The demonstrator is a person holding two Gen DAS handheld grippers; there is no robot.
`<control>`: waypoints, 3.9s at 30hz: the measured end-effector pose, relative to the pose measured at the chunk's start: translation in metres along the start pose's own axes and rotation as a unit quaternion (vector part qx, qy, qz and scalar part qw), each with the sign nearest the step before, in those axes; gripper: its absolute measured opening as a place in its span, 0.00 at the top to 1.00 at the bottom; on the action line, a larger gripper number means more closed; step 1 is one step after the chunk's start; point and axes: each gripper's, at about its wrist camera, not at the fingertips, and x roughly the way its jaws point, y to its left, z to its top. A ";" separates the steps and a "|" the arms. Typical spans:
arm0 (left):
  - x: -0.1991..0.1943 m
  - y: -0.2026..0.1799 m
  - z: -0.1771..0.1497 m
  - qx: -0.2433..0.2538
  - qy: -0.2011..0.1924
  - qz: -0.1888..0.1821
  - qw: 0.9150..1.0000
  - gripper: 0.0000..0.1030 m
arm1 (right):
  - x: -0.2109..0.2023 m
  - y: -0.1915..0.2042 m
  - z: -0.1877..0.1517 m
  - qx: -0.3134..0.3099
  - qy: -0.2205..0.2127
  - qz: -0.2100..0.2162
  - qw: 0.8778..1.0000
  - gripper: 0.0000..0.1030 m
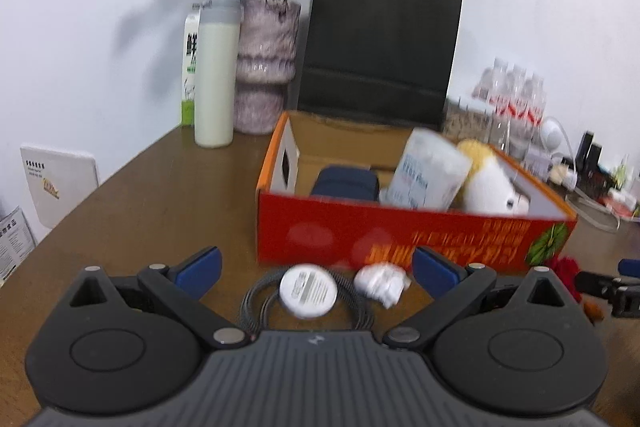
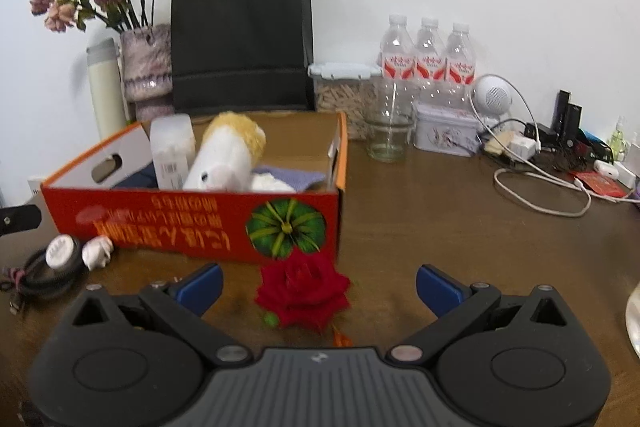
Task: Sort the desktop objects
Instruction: 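Withdraw both tools from the box back over the table, then grasp the red rose with the right tool while the left tool grasps the braided cable, then carry the rose and cable into the box and open both tools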
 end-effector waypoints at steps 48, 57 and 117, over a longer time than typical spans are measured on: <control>0.047 -0.011 -0.015 0.067 0.099 0.041 0.992 0.00 | 0.025 0.014 -0.003 -0.038 0.029 0.041 0.998 0.46; 0.057 -0.004 -0.012 0.051 0.105 0.026 0.993 0.01 | 0.025 0.015 -0.004 -0.038 0.032 0.041 0.998 0.46; 0.043 -0.037 0.088 -0.006 -0.093 -0.043 0.995 0.13 | 0.051 0.021 0.087 0.006 -0.075 0.057 0.996 0.46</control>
